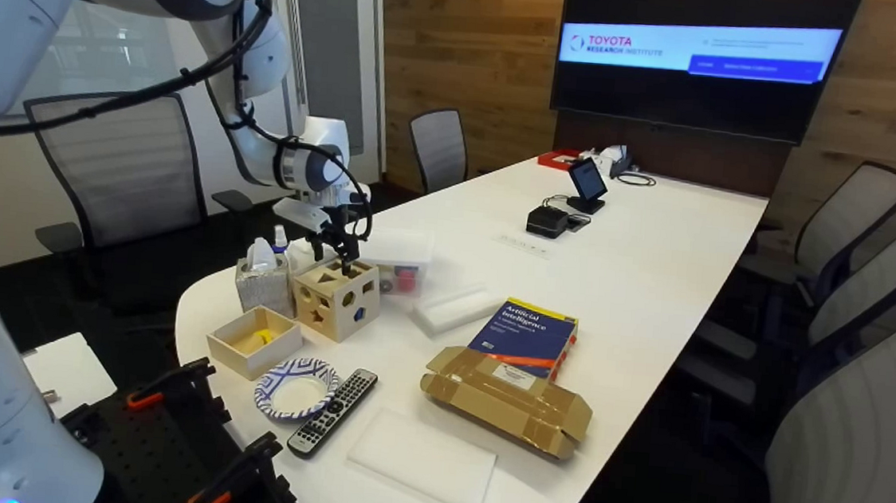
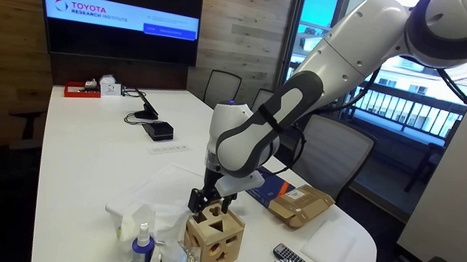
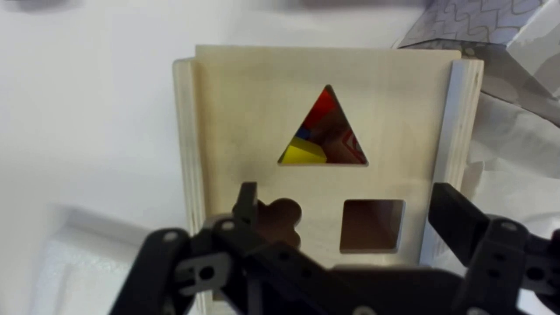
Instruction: Slide the lid on the wooden toy box forwards.
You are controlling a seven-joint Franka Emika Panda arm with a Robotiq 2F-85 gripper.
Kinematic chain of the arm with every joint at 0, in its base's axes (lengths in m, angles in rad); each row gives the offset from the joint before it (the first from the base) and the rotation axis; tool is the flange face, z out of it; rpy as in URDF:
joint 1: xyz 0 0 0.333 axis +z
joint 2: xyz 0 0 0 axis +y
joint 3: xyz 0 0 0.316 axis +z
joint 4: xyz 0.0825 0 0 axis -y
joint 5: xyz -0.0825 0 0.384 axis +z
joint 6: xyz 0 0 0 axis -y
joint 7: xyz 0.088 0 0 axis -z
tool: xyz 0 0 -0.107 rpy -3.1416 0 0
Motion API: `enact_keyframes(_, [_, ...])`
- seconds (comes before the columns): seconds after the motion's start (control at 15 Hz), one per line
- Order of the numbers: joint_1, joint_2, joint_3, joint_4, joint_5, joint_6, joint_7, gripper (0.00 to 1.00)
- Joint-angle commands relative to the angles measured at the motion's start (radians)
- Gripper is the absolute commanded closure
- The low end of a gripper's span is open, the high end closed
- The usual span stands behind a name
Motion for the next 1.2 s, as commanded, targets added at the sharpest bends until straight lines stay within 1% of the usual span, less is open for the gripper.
enact_keyframes(0.0, [0.032,0.041,-0.029,0.050,0.034,0.007,-0.012,0.00])
enact_keyframes(0.2, [0.052,0.051,-0.056,0.073,0.027,0.012,0.006,0.00])
enact_keyframes(0.4, [0.055,0.065,-0.060,0.097,0.032,-0.001,-0.005,0.00])
enact_keyframes(0.73, [0.048,0.102,-0.044,0.128,0.055,-0.012,-0.020,0.00])
enact_keyframes(1.13, [0.031,0.095,-0.022,0.118,0.094,-0.037,-0.038,0.00])
